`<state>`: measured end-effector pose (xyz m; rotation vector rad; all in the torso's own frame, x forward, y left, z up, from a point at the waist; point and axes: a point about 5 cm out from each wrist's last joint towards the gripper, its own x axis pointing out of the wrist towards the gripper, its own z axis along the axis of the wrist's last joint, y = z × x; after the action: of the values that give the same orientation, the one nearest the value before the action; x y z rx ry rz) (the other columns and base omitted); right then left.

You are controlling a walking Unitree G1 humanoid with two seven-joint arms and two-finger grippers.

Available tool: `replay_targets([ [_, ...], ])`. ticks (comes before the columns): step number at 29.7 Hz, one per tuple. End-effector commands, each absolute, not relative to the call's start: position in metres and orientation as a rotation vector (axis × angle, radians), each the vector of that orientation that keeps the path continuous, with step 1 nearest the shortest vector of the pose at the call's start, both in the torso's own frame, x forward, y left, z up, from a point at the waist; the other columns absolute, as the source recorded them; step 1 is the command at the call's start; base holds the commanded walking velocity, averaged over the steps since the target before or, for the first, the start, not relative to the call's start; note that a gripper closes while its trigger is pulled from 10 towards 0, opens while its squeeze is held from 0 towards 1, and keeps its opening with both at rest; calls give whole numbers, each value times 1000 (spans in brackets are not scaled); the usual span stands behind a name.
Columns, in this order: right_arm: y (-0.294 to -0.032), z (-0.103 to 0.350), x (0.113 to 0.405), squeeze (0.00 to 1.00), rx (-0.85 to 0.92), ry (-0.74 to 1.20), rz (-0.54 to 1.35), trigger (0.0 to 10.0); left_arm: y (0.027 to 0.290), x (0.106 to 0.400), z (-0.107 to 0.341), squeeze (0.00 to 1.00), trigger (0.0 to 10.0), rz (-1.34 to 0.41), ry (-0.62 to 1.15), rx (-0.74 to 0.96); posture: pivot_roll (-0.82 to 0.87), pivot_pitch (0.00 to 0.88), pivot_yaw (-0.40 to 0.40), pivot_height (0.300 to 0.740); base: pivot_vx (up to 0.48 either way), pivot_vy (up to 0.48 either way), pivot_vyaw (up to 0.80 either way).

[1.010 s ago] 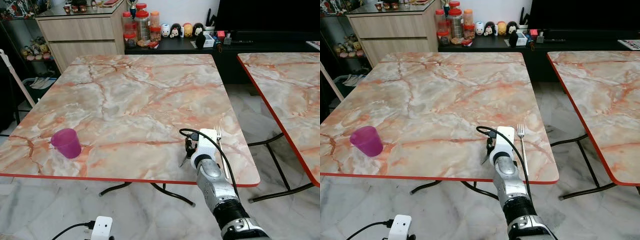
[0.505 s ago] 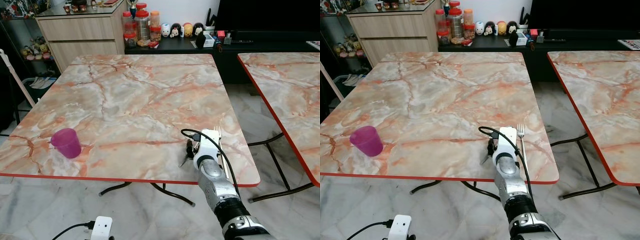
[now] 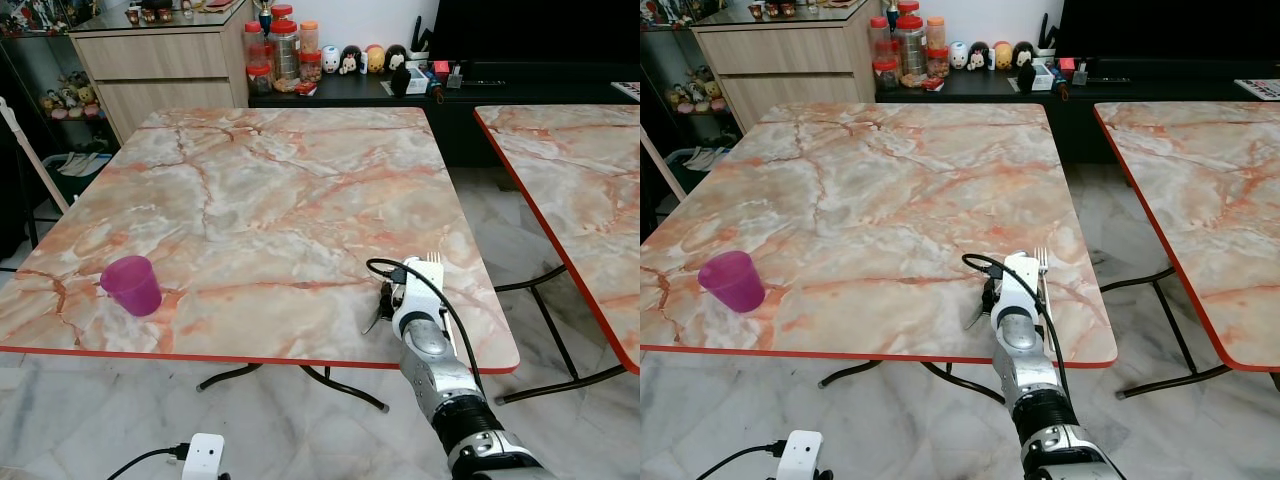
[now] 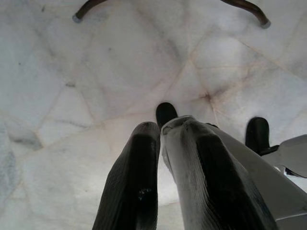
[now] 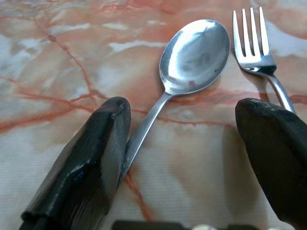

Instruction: Setting the table

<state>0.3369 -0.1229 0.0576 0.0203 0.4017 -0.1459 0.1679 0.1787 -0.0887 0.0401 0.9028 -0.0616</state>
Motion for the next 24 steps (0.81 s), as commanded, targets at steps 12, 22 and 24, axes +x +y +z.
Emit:
replay_targets([
  [12,-121,64,343,0,-10,396,-130,10000,177,164,-91,0,10000,-76,936,28,39,11,13,740,0,0,0],
  [22,-106,64,344,0,8,400,-27,10000,178,164,-91,0,10000,-80,935,29,44,0,11,740,0,0,0],
  [24,-104,63,344,0,13,405,-29,10000,178,164,-91,0,10000,-81,937,30,44,0,12,740,0,0,0],
])
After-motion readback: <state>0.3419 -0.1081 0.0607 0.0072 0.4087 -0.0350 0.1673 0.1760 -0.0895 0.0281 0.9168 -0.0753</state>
